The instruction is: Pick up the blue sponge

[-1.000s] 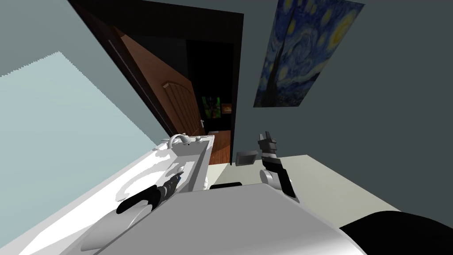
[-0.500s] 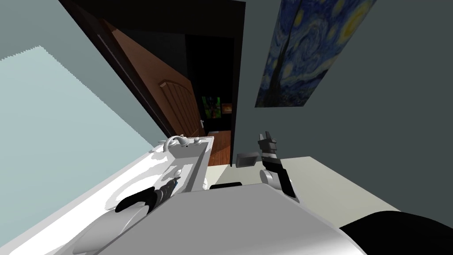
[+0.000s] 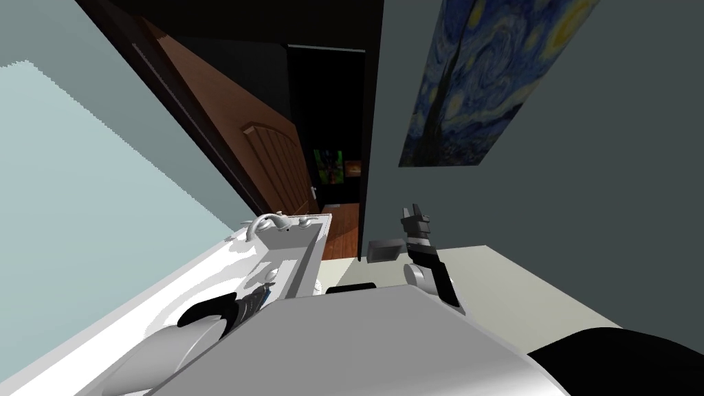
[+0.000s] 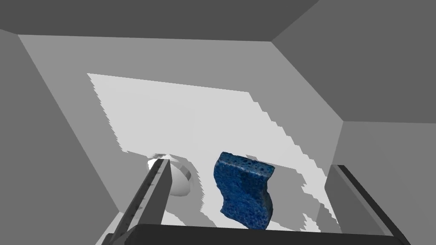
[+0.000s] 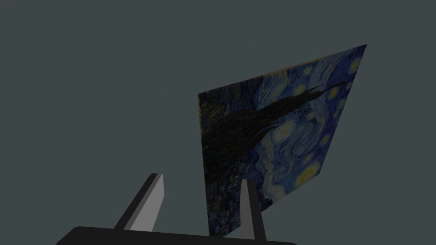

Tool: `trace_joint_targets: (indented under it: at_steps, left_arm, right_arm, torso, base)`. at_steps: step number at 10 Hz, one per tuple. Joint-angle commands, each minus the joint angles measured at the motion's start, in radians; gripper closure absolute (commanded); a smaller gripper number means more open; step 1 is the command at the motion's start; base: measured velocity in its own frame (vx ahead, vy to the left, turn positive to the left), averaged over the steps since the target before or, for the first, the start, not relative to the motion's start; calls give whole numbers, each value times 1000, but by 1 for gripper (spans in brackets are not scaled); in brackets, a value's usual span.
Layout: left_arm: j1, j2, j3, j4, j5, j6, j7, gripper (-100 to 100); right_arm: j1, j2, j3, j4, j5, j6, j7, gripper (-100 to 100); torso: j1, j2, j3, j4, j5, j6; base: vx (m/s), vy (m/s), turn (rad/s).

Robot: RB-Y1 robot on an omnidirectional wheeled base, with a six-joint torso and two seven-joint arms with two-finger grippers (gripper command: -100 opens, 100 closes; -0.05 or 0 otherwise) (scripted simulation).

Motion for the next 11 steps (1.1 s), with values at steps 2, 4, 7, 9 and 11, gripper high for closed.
trace_joint_targets:
  at_steps: [2,4,7,9,11]
  left_arm:
    - [0,17,16,2,16,78,18,-100]
    - [1,26,25,6,25,131,27,-100]
    - [2,33,34,10,33,190,35,-100]
    - [3,40,42,13,40,231,44,-100]
    - [3,50,56,19,52,296,58,-100]
  right_arm:
    - [0,0,0,0,0,0,0,0]
    - [0,0,0,0,0,0,0,0]
    - [0,0,0,0,0,0,0,0]
    - [0,0,0,0,0,0,0,0]
    - [0,0,0,0,0,0,0,0]
  torso:
    - [0,0,0,0,0,0]
    - [1,1,0,0,0,0]
    - [2,1,0,0,0,0]
    - [1,1,1,0,0,0]
    - [1,1,1,0,0,0]
  base:
    - [79,1,12]
    - [75,-1,8]
    - [66,11,7]
    - [56,5,5]
    - [82,10,6]
